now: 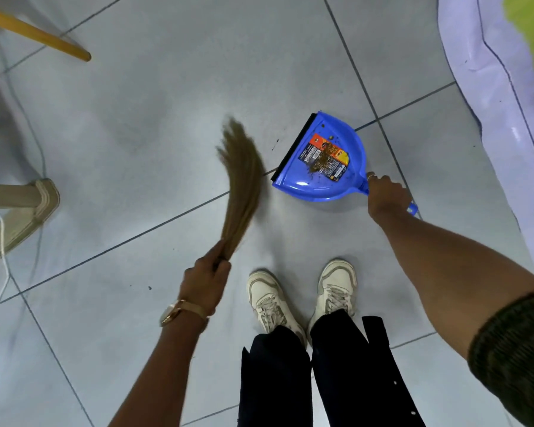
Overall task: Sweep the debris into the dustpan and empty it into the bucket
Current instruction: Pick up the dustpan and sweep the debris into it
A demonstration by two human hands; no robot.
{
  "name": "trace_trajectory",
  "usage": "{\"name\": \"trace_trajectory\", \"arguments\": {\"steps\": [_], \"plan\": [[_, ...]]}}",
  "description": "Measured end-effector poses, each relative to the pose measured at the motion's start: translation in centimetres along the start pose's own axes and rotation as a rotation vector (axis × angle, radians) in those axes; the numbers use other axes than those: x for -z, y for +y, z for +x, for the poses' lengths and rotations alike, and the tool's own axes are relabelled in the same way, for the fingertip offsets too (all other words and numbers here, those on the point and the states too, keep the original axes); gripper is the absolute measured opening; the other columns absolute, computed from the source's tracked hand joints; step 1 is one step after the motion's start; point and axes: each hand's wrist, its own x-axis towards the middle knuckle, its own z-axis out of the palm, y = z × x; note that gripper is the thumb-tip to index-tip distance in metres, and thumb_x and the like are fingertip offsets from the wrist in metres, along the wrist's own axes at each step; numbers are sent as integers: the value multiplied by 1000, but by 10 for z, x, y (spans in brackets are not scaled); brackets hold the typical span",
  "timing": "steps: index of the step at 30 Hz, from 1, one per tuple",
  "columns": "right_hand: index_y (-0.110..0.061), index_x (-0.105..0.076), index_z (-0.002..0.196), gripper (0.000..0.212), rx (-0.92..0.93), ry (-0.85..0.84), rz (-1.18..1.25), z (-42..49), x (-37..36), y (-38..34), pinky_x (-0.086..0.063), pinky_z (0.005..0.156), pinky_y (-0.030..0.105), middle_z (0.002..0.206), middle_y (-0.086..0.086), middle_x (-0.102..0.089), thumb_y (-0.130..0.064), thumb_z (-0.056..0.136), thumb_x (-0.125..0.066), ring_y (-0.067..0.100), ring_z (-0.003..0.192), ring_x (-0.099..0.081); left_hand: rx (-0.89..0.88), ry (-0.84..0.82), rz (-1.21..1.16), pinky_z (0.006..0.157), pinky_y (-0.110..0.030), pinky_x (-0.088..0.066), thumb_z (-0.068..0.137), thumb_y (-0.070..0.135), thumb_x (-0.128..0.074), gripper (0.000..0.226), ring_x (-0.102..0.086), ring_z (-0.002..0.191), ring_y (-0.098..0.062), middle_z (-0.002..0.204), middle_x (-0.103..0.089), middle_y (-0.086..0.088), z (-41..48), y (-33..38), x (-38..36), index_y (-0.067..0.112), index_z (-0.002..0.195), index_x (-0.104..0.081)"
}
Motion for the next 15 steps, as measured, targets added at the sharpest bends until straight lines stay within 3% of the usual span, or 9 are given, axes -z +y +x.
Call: {"name": "trace_trajectory", "arguments": {"steps": [3,5,7,10,13,15], "plan": [[-17,-34,142,56,25,14,-36,5,7,-5,-45,96,47,128,17,-51,-5,90,-51,40,119,-53,-48,-64,15,68,-52,-55,82,35,-43,55,-63,82,-51,92,-69,-24,-3,18,-20,43,136,-45],[-16,-35,142,55,44,30,-53,8,11,-10,-45,97,48,127,16,-52,-6,90,-51,39,118,-53,-77,-96,26,59,-42,-50,91,28,-44,49,-57,61,-35,73,-64,-12,-13,25,-26,44,138,-42],[-16,-37,140,55,35,23,-48,9,12,-13,-44,96,48,126,16,-52,-5,89,-53,39,118,-53,-126,-92,40,57,-40,-50,94,28,-42,47,-49,53,-23,63,-56,-1,-33,26,-22,45,137,-42],[-14,-39,138,55,27,26,-30,7,10,-13,-44,97,50,126,17,-52,-3,87,-55,40,118,-53,-196,-39,57,59,-45,-55,92,33,-43,45,-54,52,-20,56,-57,0,-69,15,-6,48,134,-44],[-12,-39,137,53,15,34,20,-1,3,-9,-44,97,56,124,19,-53,1,87,-53,42,116,-53,-200,24,10,47,-30,-48,86,37,-48,47,-45,43,-16,58,-58,-11,-93,-3,18,60,127,-42],[-12,-39,136,52,-1,10,59,-9,-1,-1,-44,97,57,125,19,-52,1,88,-52,43,118,-52,-163,65,-29,42,-26,-42,91,28,-54,49,-43,40,-16,55,-57,-4,-94,-12,34,63,123,-44]]}}
